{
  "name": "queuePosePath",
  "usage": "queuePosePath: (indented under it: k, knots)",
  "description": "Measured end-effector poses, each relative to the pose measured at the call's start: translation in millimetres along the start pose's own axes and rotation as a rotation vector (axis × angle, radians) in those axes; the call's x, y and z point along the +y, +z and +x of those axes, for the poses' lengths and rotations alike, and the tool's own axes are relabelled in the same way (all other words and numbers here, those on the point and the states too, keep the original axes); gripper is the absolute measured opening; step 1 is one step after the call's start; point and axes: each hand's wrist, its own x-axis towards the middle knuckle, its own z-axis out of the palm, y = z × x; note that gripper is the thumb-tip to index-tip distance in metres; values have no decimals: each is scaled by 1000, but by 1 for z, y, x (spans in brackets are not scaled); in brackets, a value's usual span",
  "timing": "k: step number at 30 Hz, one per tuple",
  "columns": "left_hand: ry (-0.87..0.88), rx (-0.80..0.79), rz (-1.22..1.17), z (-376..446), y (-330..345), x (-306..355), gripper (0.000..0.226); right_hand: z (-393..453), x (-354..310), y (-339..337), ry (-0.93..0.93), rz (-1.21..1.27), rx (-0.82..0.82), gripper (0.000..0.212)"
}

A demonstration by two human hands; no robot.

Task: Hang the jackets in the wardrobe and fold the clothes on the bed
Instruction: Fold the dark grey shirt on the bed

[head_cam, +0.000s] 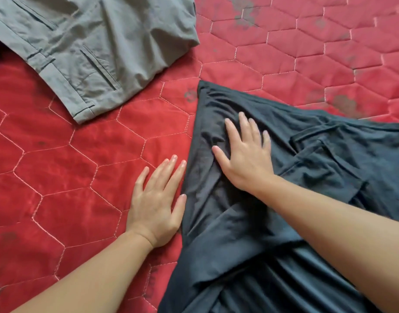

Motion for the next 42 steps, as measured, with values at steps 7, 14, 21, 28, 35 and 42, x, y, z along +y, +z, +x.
queuePosePath:
  k: [7, 14, 21, 28, 35, 42]
  knots:
    - [19, 12, 13, 2, 1, -1, 62, 47, 20, -2, 47, -53, -47, 74]
    - [1, 13, 19, 2, 1, 1, 71, 17, 90, -37, 38, 0, 305, 58]
    - [0, 41, 25, 0, 2, 1, 71, 42, 146, -34, 341, 26, -10, 75]
    - [-45, 9, 16, 0, 0, 4, 69, -80, 95, -19, -95, -22, 139, 70]
    - [-16, 109, -266, -58, -9, 53, 49, -164, 74, -2, -51, -81, 52, 68]
    - [356, 30, -26, -203, 1, 99, 30, -388, 64, 19, -319, -67, -52, 68]
